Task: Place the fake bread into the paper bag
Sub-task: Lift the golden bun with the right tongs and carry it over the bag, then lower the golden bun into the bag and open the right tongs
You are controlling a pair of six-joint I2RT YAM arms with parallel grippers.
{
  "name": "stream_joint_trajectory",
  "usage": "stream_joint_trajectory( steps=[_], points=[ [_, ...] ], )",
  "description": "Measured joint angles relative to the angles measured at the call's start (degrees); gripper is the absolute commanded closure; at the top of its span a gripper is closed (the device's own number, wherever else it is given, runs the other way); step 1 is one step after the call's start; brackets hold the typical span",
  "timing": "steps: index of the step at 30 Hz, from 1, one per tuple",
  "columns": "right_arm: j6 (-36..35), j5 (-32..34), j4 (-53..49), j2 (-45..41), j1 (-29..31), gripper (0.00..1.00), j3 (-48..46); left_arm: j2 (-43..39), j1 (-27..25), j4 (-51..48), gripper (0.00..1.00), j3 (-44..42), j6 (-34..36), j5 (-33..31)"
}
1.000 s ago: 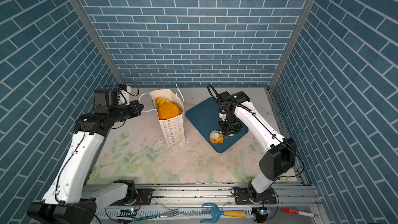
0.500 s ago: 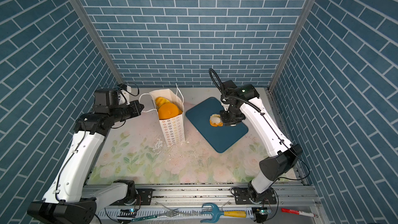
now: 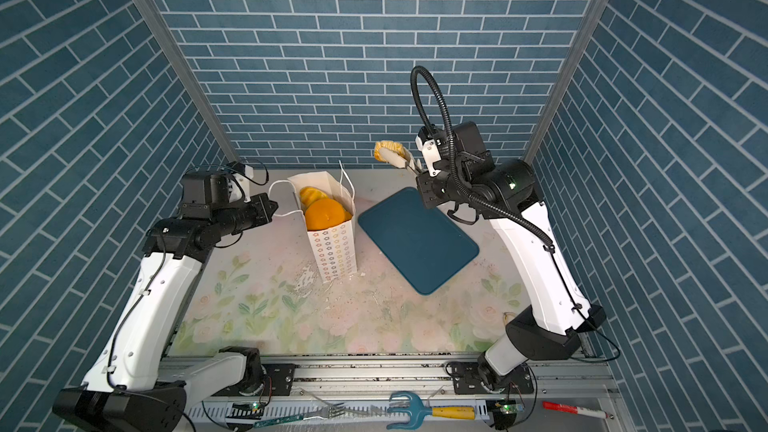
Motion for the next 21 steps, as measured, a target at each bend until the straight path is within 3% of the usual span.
stream_joint_trajectory(
  steps=[10, 21],
  points=[
    [-7.3, -3.9, 11.2, 6.7, 8.2, 0.68, 3.8, -0.2, 0.0, 0.0, 1.0, -0.3, -0.5, 0.0],
    [-10.1, -2.0, 10.2, 15.6, 14.5, 0.68, 4.9, -1.0, 0.0, 0.0, 1.0, -0.5, -0.7, -0.1]
  ],
)
